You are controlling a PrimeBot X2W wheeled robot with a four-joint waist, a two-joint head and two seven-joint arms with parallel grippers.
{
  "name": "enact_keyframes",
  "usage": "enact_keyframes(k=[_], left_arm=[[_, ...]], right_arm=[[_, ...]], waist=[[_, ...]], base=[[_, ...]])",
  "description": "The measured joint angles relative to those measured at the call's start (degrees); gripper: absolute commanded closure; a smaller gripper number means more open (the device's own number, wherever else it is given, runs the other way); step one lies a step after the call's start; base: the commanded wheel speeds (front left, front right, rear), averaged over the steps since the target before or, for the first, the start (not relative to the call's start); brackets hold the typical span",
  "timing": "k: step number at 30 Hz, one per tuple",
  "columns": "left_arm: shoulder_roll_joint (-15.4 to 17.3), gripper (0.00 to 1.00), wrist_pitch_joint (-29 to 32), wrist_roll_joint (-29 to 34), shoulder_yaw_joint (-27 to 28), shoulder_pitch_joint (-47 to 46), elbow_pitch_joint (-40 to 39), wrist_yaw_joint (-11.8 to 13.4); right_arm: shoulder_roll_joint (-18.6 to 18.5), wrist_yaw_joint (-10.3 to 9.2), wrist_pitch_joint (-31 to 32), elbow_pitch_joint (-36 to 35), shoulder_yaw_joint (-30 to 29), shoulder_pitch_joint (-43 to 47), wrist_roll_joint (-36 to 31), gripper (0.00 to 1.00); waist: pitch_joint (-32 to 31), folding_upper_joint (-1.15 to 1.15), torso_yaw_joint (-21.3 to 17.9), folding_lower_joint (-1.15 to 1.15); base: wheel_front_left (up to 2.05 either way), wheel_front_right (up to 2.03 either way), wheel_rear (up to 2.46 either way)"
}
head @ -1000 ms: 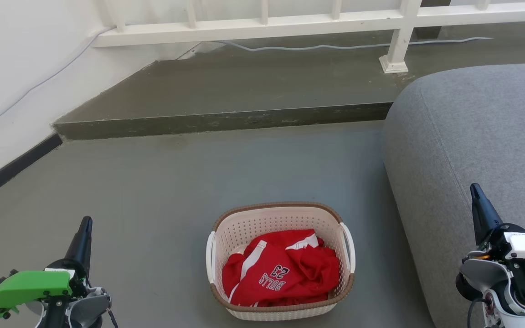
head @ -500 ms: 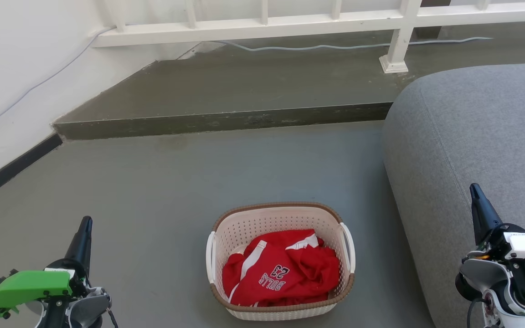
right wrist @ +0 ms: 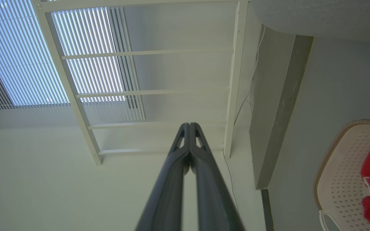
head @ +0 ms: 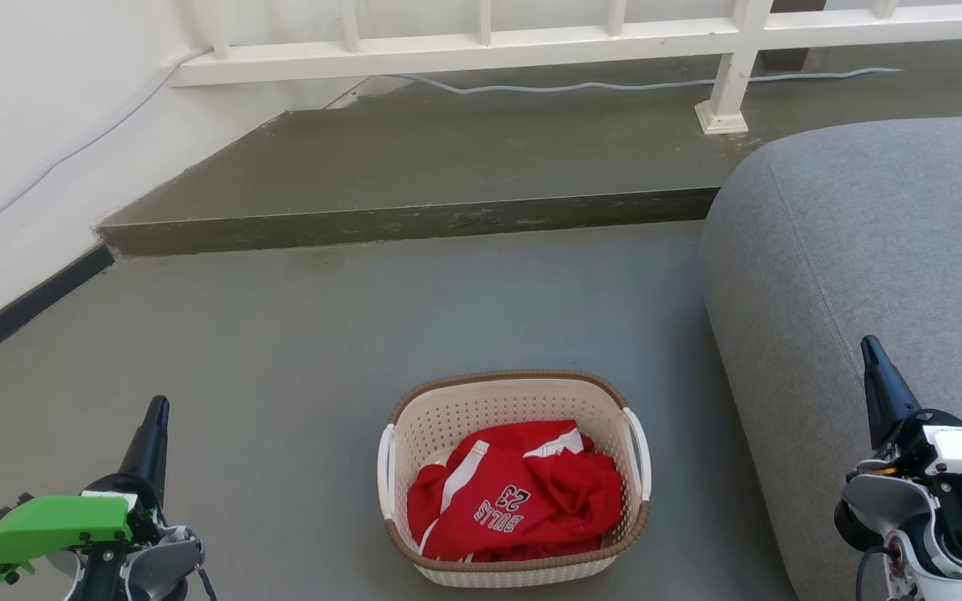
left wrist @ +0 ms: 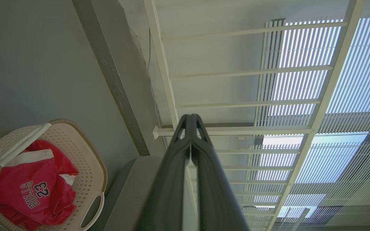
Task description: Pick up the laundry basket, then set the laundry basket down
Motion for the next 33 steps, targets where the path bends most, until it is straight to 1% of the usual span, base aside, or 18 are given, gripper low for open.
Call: enact_keyframes(k=[33], left_arm=[[0.0,1.00,0.0,0.0,0.0,0.0,-0.1,0.0]], right_arm=[[0.0,0.01,0.2,0.0,0.0,0.0,0.0,1.00]], waist=[[0.0,0.00,0.0,0.00]], base=[[0.00,0.00,0.00]])
